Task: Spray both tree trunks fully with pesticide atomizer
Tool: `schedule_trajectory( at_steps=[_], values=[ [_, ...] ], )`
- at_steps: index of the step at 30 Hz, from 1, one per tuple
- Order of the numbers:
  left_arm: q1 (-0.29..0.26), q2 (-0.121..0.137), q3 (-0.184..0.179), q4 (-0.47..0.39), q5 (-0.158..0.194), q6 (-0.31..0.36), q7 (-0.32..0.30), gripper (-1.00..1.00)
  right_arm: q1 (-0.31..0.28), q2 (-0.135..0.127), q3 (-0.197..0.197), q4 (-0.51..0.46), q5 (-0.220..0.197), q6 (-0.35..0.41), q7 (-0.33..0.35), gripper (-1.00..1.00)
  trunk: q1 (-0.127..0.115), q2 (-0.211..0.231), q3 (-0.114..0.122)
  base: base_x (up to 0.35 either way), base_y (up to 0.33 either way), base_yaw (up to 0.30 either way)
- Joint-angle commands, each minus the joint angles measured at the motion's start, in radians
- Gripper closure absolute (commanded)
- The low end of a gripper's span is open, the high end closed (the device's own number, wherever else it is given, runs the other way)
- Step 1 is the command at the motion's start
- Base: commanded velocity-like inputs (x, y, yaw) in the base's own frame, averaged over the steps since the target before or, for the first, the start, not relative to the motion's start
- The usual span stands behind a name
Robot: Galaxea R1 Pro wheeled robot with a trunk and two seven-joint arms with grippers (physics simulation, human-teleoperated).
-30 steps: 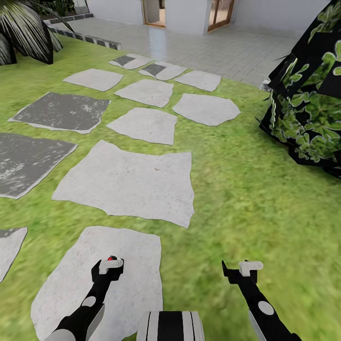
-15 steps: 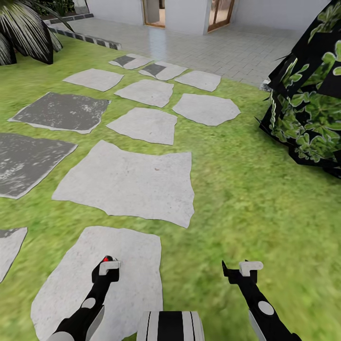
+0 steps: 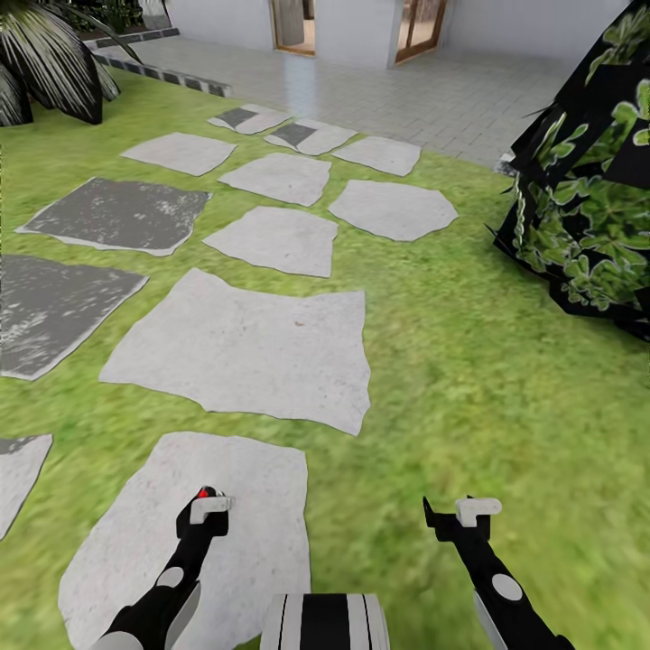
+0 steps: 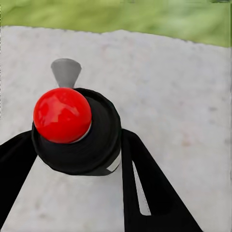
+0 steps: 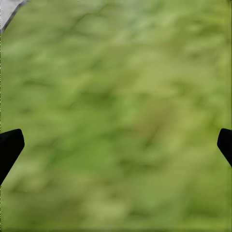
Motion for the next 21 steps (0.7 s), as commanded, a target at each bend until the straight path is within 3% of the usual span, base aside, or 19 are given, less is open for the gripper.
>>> schedule_trajectory(
  at_steps=[1, 21],
  values=[
    [0.0, 0.0, 0.0, 0.0, 0.0, 0.0, 0.0, 1.0, 0.0, 0.0, 0.0, 0.0, 0.0, 0.0, 0.0, -1.0, 0.0, 0.0, 0.004, 0.0, 0.0, 0.0],
    [0.0, 0.0, 0.0, 0.0, 0.0, 0.001, -0.001, 1.0, 0.0, 0.001, 0.0, 0.0, 0.001, -0.002, -0.001, -1.0, -0.009, 0.005, 0.081, 0.0, 0.0, 0.0]
  ],
)
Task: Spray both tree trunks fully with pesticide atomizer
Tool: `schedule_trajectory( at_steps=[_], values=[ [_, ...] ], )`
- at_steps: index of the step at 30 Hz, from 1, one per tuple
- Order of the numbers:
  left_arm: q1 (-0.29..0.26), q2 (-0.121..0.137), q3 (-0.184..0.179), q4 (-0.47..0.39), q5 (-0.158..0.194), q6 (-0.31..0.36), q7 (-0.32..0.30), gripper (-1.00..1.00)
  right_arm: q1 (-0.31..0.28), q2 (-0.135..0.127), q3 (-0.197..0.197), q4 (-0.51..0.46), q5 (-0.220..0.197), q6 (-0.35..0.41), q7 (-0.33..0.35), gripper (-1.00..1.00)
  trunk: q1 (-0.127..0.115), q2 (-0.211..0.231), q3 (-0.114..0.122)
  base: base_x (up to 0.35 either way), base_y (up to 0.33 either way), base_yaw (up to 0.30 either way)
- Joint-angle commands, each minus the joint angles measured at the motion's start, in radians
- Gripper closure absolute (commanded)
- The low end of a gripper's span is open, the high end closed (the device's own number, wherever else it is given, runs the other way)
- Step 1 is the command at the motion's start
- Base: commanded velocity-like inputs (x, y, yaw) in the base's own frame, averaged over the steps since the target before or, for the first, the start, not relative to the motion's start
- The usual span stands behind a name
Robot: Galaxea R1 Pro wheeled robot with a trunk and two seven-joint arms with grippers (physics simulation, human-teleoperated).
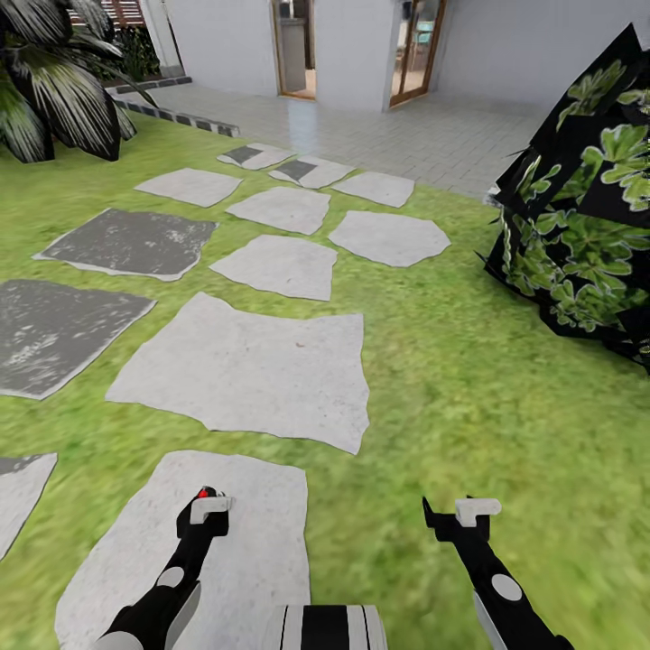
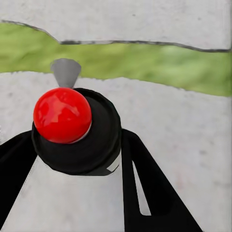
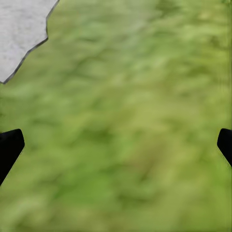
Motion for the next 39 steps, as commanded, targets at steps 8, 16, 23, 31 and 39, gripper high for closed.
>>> schedule_trajectory(
  at_steps=[8, 16, 23, 31, 39],
  values=[
    [0.094, 0.015, 0.008, 0.002, -0.007, 0.006, 0.006, 1.0, 0.007, -0.005, -0.001, 0.04, 0.004, -0.007, 0.0, -1.0, -0.004, 0.002, 0.038, 0.0, 0.0, -0.043],
    [0.193, 0.017, 0.01, -0.028, -0.002, 0.002, 0.014, 1.0, 0.115, -0.013, -0.002, 0.177, 0.003, -0.181, 0.001, -1.0, -0.007, 0.004, 0.082, 0.0, 0.0, -0.05],
    [0.271, 0.017, 0.012, -0.082, 0.0, 0.004, 0.02, 1.0, 0.147, -0.013, -0.002, 0.283, 0.002, -0.29, 0.005, -1.0, -0.01, 0.005, 0.12, 0.0, 0.0, -0.004],
    [0.304, 0.021, 0.083, -0.088, -0.001, -0.002, 0.031, 1.0, 0.149, -0.008, -0.001, 0.345, 0.002, -0.297, 0.001, -1.0, -0.014, 0.007, 0.158, 0.0, 0.0, 0.0],
    [0.305, 0.023, 0.086, -0.087, -0.002, -0.003, 0.032, 1.0, 0.149, -0.004, 0.0, 0.358, 0.003, -0.297, 0.004, -1.0, -0.017, 0.009, 0.189, 0.0, 0.0, 0.0]
  ],
)
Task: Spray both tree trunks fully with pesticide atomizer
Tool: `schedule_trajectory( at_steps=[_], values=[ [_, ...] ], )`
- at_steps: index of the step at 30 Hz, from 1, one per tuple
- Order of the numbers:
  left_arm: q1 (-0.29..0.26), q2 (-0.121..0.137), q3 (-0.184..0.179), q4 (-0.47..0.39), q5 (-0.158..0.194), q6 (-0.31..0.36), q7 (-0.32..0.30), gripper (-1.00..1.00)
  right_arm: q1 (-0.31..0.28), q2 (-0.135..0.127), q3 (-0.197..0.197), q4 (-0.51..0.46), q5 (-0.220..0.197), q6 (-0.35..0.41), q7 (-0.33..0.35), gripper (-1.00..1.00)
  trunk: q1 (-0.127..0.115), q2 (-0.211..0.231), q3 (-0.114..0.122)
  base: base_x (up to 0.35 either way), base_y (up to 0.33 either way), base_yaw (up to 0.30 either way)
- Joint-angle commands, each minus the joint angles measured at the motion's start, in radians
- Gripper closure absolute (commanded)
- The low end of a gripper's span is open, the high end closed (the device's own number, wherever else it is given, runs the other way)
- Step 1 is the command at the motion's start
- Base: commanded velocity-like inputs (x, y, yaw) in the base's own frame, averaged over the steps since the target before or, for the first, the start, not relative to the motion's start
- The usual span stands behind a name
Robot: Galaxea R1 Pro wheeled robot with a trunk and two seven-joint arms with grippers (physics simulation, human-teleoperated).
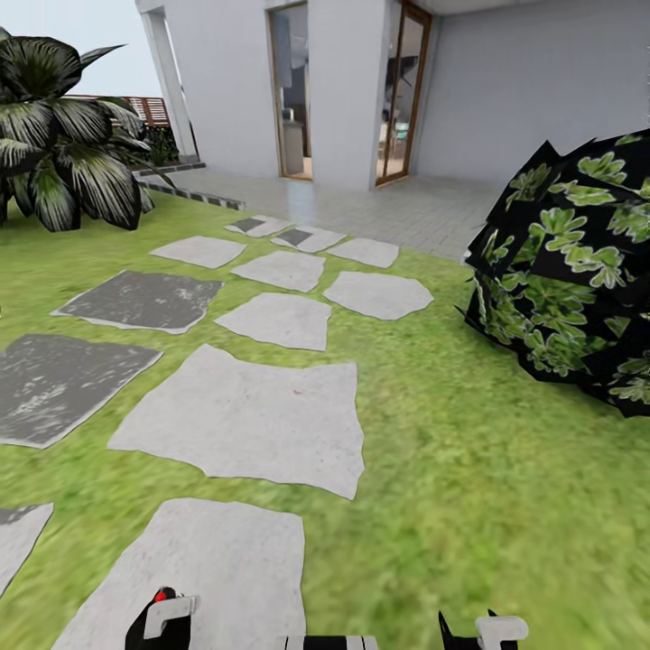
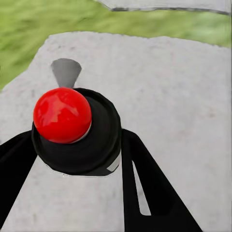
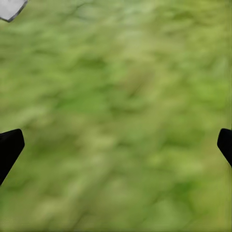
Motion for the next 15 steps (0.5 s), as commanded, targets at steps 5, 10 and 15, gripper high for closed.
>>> schedule_trajectory(
  at_steps=[5, 10, 15],
  values=[
    [0.0, 0.0, 0.0, 0.0, -0.001, 0.0, 0.0, 1.0, 0.0, 0.001, 0.001, 0.013, 0.0, 0.0, 0.0, -1.0, -0.002, 0.001, 0.019, 0.0, 0.0, 0.0],
    [0.0, 0.0, 0.0, 0.001, -0.001, 0.0, 0.0, 1.0, 0.0, 0.001, 0.001, 0.016, 0.0, 0.0, 0.0, -1.0, -0.021, 0.036, 0.035, 0.0, 0.0, 0.0],
    [0.001, 0.0, 0.0, 0.002, -0.001, 0.0, 0.0, 1.0, 0.0, 0.001, 0.001, 0.017, 0.0, 0.0, 0.0, -1.0, -0.041, 0.071, 0.053, 0.0, 0.0, 0.0]
  ],
)
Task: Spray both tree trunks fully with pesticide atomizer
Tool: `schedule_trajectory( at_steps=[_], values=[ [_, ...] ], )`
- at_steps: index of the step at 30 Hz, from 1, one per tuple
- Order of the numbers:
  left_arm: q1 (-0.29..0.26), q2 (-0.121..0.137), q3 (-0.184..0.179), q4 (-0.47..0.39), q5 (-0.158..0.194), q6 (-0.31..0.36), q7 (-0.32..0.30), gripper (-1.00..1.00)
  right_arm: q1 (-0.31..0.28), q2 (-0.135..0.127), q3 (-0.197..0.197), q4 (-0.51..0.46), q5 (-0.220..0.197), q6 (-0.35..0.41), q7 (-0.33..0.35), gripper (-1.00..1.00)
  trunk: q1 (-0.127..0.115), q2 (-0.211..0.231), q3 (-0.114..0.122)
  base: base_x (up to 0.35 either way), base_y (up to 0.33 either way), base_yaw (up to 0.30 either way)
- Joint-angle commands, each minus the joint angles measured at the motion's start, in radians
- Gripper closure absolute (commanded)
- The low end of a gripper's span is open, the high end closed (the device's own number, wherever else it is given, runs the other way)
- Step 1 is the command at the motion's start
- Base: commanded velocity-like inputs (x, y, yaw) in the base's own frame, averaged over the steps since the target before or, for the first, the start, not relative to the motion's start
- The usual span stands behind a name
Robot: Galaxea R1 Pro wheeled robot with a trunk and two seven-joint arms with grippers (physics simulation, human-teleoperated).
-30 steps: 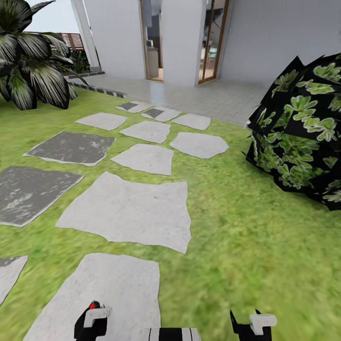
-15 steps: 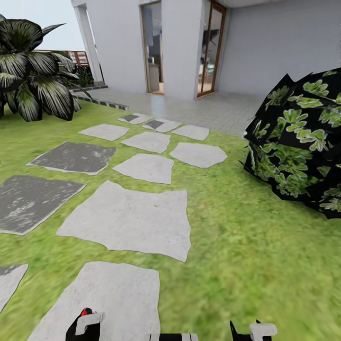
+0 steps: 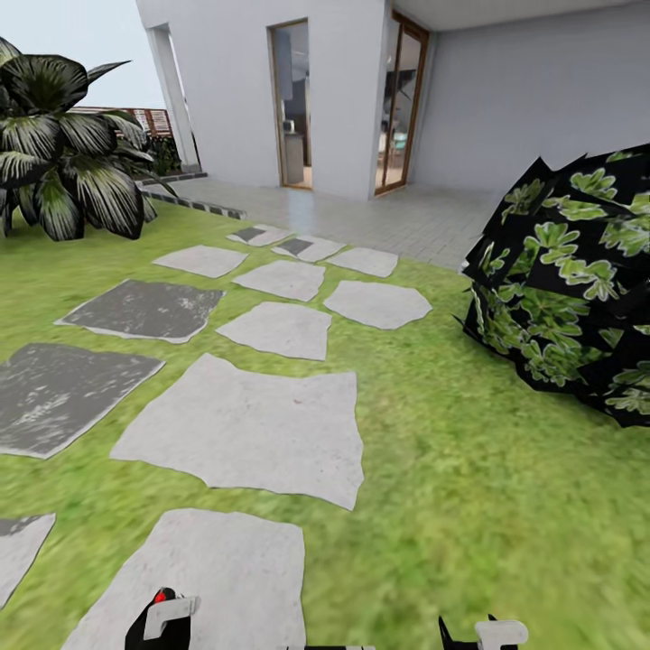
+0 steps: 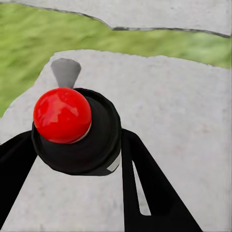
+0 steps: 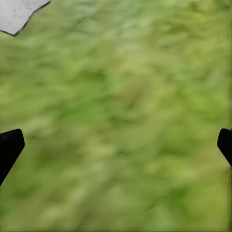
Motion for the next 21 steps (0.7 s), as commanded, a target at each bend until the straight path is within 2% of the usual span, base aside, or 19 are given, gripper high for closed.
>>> schedule_trajectory(
  at_steps=[1, 7, 12, 21],
  values=[
    [0.0, 0.0, 0.0, 0.0, 0.0, 0.0, 0.0, 1.0, 0.0, 0.0, 0.0, 0.0, 0.0, 0.0, 0.0, -1.0, -0.004, 0.007, 0.004, 0.0, 0.0, 0.0],
    [0.006, 0.0, 0.001, -0.001, 0.001, 0.0, 0.0, 1.0, 0.0, 0.0, 0.0, 0.0, 0.0, 0.0, -0.002, -1.0, -0.027, 0.049, 0.031, 0.0, 0.0, 0.016],
    [0.009, 0.0, 0.001, -0.001, 0.002, 0.0, 0.0, 1.0, 0.0, 0.0, 0.0, 0.0, 0.0, 0.0, -0.003, -1.0, -0.046, 0.084, 0.054, 0.0, 0.0, 0.133],
    [0.01, -0.001, 0.003, -0.003, 0.002, 0.0, 0.0, 1.0, 0.0, 0.0, 0.0, 0.002, 0.001, 0.0, -0.003, -1.0, -0.046, 0.084, 0.064, 0.0, 0.0, 0.189]
  ],
)
